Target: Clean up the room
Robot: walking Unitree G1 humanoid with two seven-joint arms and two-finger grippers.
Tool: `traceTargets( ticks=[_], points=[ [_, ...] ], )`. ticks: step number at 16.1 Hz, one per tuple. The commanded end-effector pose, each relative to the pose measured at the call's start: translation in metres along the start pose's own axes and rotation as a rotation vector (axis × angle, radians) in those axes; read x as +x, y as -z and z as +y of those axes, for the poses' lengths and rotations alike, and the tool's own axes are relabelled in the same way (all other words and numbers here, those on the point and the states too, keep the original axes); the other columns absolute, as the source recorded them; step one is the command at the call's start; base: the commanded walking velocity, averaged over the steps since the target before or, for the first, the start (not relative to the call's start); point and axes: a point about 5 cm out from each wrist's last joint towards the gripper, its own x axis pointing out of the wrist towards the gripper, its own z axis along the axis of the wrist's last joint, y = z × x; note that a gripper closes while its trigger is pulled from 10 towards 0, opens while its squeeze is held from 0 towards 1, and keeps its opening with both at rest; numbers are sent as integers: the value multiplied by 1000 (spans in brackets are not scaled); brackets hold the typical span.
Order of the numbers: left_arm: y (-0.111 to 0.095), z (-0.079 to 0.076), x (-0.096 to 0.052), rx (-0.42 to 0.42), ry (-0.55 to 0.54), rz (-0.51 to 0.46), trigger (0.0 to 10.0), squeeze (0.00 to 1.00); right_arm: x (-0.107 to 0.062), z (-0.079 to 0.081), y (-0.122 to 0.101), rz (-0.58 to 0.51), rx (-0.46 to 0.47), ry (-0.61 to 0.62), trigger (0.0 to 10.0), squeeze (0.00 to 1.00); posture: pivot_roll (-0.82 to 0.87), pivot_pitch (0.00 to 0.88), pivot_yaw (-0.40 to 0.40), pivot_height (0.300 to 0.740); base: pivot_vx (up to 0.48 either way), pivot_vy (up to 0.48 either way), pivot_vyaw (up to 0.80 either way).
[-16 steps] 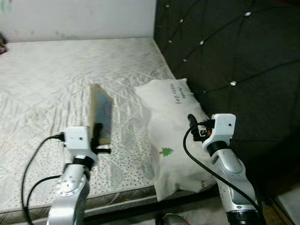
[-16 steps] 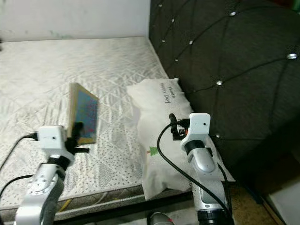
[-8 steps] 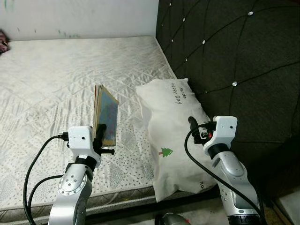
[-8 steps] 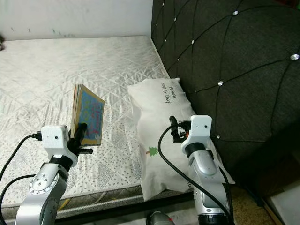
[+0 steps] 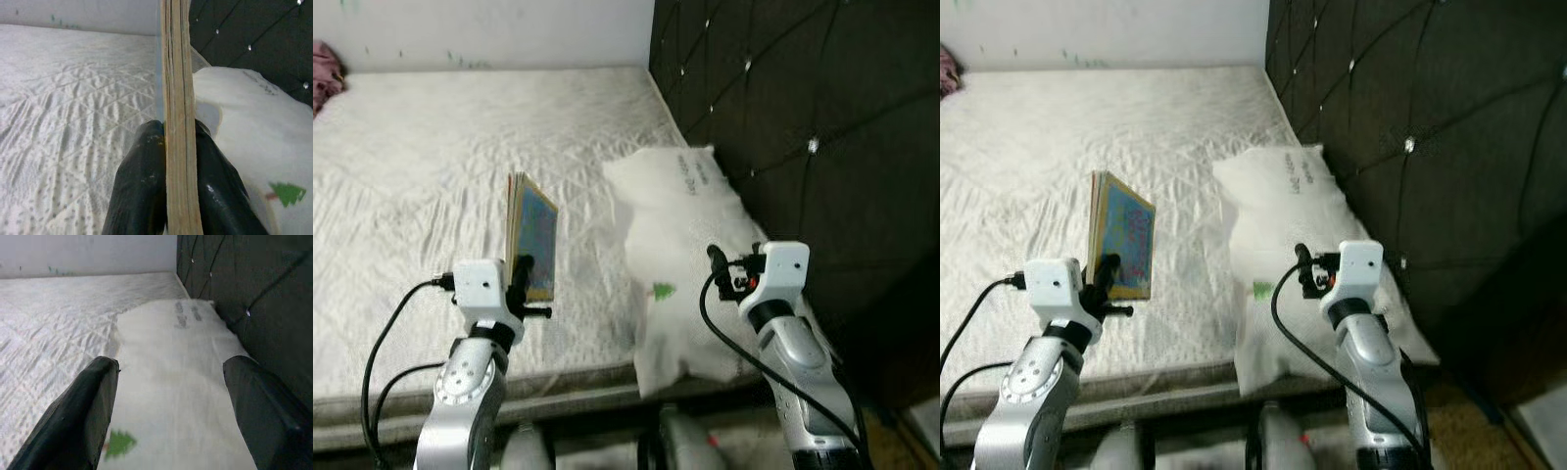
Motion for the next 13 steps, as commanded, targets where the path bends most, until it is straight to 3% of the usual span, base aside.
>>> traceTargets(
  ticks=[1,13],
  points=[
    [-11,1,2,-3,-7,-47,10000,0,-1,-3,-3,-8,0,4,10000,0,-9,69,-18,639,0,0,0],
    [-13,10,7,-112,-58,-53,10000,0,2,0,-4,2,-20,-36,10000,0,-5,71,-42,639,23,0,0]
  ],
)
